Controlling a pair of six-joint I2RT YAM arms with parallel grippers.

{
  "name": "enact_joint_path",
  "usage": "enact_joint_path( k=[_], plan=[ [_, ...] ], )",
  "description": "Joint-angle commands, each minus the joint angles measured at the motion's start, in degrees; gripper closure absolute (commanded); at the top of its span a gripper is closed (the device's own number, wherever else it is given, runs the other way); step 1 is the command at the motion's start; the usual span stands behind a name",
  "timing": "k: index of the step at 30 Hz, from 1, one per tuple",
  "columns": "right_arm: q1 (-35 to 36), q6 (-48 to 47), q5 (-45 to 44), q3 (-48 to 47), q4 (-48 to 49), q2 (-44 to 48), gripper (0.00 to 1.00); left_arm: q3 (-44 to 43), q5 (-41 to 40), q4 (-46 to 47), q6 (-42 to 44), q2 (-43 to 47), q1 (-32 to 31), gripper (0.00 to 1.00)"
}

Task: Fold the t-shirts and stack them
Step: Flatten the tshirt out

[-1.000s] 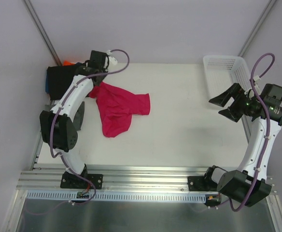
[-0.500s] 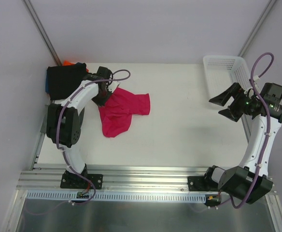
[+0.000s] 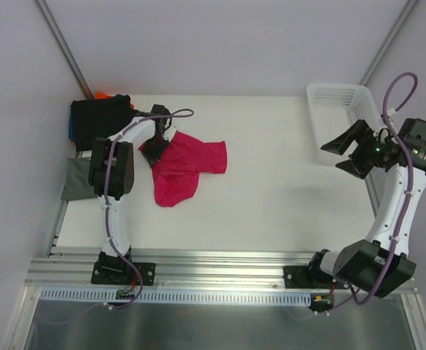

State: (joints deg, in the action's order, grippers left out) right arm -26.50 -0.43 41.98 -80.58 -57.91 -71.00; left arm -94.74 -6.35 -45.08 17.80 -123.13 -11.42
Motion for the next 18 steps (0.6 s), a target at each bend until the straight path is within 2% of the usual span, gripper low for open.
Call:
enact_joint_path(
  k=[1, 3, 5, 13, 18],
  plan=[
    [-0.4, -0.6, 0.5, -2.0, -0.7, -1.1, 0.07, -2.0, 2.9, -1.1, -2.2, -1.7, -2.0, 1.0],
    [-0.4, -0.2, 0.9, -1.7, 0.2, -1.9, 0.07, -1.9, 3.9, -1.9, -3.0, -1.9, -3.6, 1.0],
    [-0.3, -0.2, 1.7, -2.5, 0.9, -3.4, 0.07, -2.9, 5.0, -3.2, -3.9, -2.3, -10.4, 1.0],
    [0.7, -1.6, 3.3, -5.8, -1.2, -6.9, 0.08, -8.9, 11.4, -9.4, -12.4, -3.1, -19.9, 1.0],
    [2.3, -0.9, 4.1, -7.4, 0.1, -8.2, 0.08, -10.7, 9.7, -9.4, -13.1, -2.3, -26.5, 1.0]
  ],
)
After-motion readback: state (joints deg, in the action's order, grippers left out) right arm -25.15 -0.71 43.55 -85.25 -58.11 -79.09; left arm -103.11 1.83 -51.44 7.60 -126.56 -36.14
